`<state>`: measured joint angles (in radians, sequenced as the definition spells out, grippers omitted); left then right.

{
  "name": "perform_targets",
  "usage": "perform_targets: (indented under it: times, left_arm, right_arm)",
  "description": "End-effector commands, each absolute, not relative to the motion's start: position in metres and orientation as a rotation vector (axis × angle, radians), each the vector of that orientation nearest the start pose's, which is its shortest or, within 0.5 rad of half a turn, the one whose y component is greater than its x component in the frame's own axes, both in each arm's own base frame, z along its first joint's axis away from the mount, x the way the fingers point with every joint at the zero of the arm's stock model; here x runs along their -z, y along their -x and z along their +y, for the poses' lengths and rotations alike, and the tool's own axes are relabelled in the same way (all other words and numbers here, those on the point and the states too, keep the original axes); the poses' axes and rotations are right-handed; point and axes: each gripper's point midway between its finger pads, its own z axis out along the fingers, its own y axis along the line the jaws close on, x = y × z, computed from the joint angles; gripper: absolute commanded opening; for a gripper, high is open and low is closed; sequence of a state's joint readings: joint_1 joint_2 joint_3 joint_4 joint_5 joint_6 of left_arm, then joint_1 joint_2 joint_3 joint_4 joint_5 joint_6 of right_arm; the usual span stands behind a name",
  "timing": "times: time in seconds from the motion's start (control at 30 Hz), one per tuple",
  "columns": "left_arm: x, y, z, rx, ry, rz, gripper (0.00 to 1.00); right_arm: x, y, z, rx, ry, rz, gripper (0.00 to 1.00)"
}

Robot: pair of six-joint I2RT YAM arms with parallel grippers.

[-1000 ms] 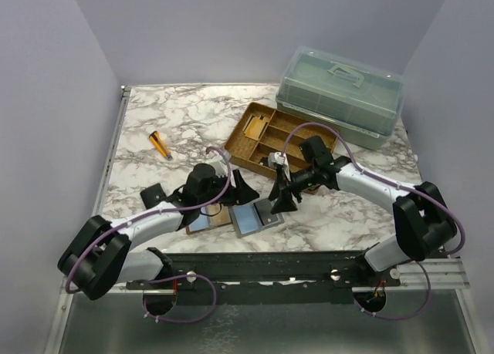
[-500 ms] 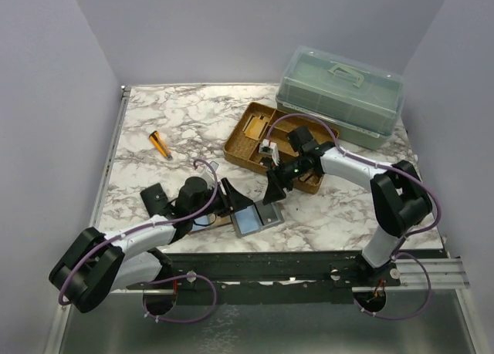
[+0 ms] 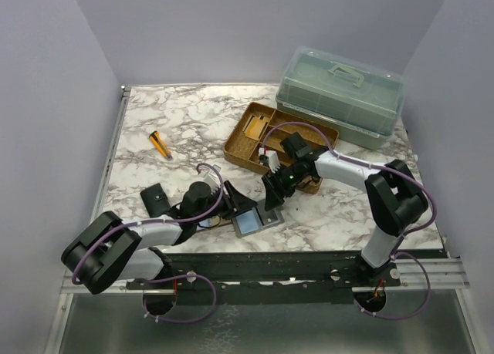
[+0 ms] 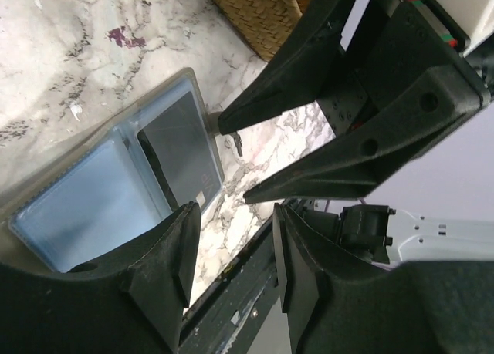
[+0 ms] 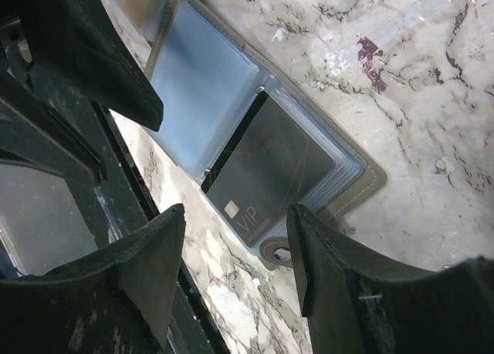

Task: Take the credit cards out of the card holder
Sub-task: Remove the credit card from the card holder.

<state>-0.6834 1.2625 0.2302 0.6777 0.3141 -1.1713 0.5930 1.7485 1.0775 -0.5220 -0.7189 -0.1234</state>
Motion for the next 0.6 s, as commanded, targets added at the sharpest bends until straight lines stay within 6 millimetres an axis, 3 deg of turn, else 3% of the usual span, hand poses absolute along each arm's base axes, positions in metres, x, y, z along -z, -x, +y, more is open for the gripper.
perform_targets:
  times: [0.0,0.23,0.57]
  left_arm:
    - [-0.093,-0.209,-0.282,1.442,0.356,2.167,0.48]
    - [-0.070,-0.209,-0.287,1.391,0.413,2.230,0.48]
    - [-0.064,-0.212,-0.288,1.383,0.428,2.232,0.45]
  right_arm:
    - [-0.046,-0.224,0.279,-1.013,1.088,2.551,0.62]
    - [-0.041,-0.226,0.277,-0.994,1.055,2.571,0.62]
    - [-0.041,-0.218,0.282,-1.072,1.037,2.584,0.62]
